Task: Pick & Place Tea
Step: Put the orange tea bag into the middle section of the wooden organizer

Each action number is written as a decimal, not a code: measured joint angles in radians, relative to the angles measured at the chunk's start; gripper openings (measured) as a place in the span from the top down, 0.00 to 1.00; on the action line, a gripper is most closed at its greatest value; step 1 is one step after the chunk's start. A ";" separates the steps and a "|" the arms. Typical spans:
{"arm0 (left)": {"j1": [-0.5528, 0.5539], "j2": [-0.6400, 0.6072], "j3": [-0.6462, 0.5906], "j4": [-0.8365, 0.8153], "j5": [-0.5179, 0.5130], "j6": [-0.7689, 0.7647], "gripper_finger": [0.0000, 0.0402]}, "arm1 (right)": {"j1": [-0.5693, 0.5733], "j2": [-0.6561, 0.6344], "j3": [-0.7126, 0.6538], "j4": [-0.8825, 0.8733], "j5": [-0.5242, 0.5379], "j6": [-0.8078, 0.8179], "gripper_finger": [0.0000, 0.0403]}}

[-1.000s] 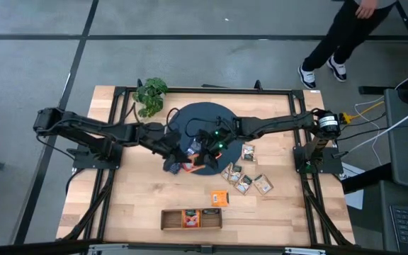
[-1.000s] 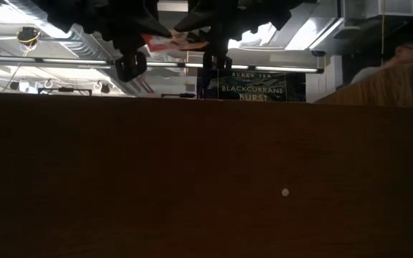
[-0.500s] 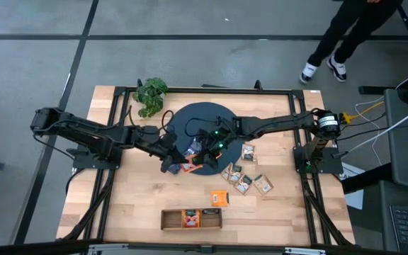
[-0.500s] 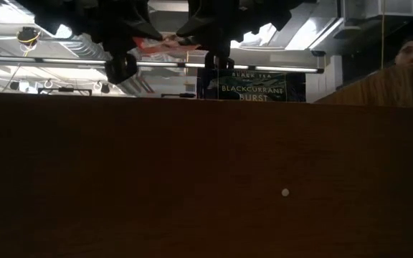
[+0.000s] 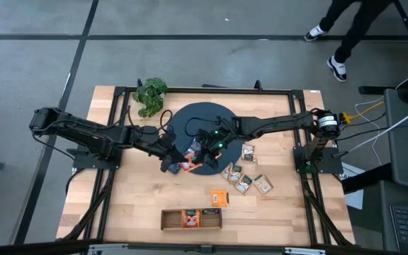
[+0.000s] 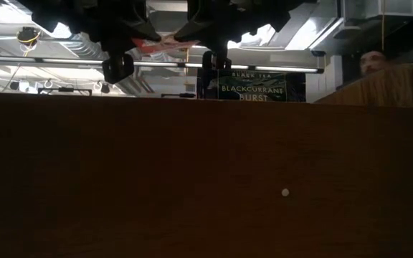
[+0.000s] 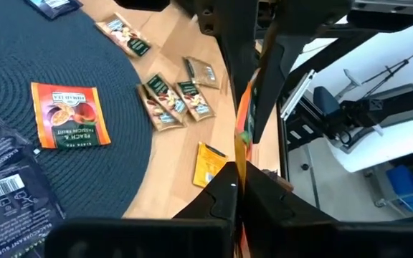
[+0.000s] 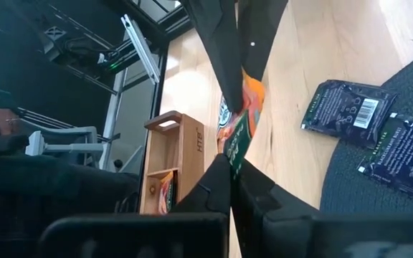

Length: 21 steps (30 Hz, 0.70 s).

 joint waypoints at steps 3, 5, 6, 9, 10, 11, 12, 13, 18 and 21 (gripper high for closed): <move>0.000 0.000 0.000 -0.005 0.013 -0.020 0.96 | 0.007 0.000 0.000 -0.015 -0.003 0.012 0.99; 0.000 0.000 -0.001 -0.012 0.041 -0.030 0.94 | 0.013 0.000 0.000 -0.032 -0.008 0.022 0.99; 0.000 0.000 -0.001 -0.017 0.057 -0.035 0.93 | 0.017 0.000 0.000 -0.043 -0.012 0.022 0.99; -0.001 0.001 -0.003 -0.025 0.100 -0.046 0.89 | 0.028 0.000 0.000 -0.075 -0.023 0.022 0.99; 0.000 0.001 -0.003 -0.029 0.115 -0.054 0.87 | 0.032 0.000 0.000 -0.085 -0.029 0.023 0.99; -0.001 0.001 -0.003 -0.042 0.121 -0.063 0.85 | 0.037 0.000 0.000 -0.094 -0.034 0.026 0.99; -0.001 0.001 -0.003 -0.063 0.126 -0.072 0.83 | 0.043 0.000 0.000 -0.097 -0.037 0.028 0.99; -0.001 0.001 -0.003 -0.081 0.134 -0.078 0.82 | 0.050 0.000 0.000 -0.099 -0.037 0.032 1.00; -0.001 0.001 -0.003 -0.179 0.188 -0.063 0.77 | 0.097 -0.001 0.071 -0.198 -0.020 0.049 1.00; -0.001 0.001 -0.003 -0.237 0.189 -0.045 0.77 | 0.119 -0.002 0.139 -0.295 0.020 0.049 1.00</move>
